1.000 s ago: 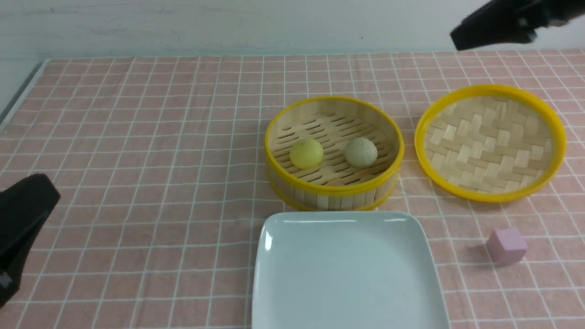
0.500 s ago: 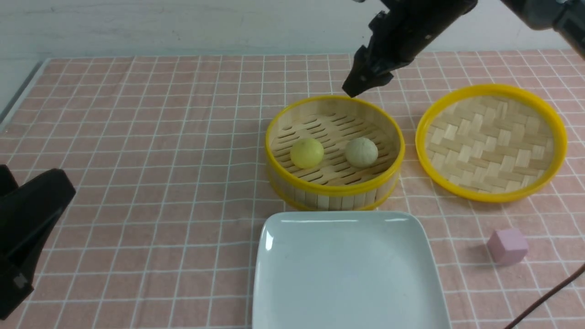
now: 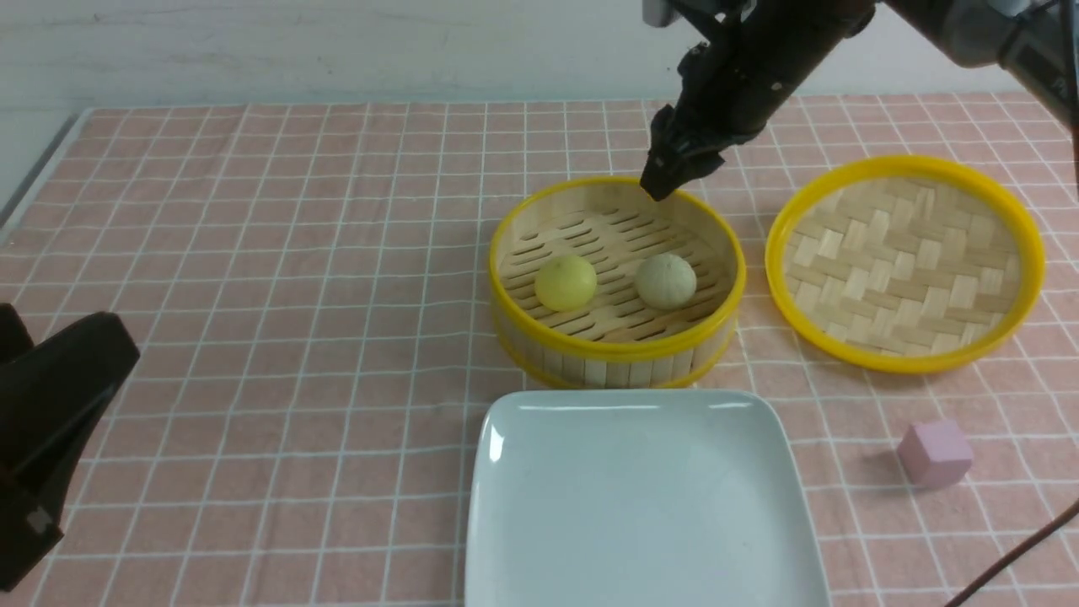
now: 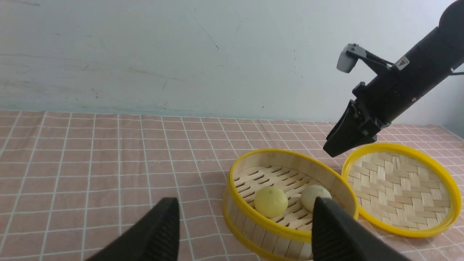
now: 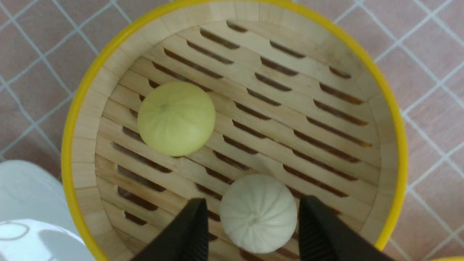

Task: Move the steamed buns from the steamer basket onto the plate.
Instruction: Use the right arm to grab the steamed stuffed bun that is closest to it

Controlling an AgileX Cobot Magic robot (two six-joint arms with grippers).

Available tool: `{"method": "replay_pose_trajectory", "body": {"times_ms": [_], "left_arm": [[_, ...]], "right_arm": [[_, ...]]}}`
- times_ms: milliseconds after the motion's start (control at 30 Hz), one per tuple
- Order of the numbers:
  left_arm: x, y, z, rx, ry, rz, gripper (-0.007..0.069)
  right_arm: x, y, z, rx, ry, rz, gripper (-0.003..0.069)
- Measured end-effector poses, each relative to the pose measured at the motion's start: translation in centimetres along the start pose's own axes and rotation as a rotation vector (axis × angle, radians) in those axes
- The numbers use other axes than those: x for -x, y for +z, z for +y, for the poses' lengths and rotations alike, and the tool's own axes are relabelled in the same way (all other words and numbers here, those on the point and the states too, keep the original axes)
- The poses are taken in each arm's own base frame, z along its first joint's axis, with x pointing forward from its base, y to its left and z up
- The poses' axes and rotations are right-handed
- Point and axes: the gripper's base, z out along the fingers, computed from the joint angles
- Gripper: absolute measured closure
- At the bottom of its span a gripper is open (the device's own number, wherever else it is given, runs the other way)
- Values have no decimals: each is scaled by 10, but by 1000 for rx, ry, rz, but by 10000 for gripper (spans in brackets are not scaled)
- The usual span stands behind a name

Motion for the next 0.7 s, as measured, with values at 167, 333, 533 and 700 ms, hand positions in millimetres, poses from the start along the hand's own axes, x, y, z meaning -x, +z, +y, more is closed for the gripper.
{"method": "replay_pose_trajectory", "body": {"times_ms": [167,333,533,700], "left_arm": [[0,0,0,0,9,0,130],[0,0,0,0,10,0,130],[0,0,0,-1,10,1,130],[0,0,0,-3,10,4,130]], "right_arm": [[-15,15,3,24,43,78,302],[-15,10,14,28,25,85,302],[-17,19,14,15,11,114,301],[-25,39,7,-10,-10,172,277]]}}
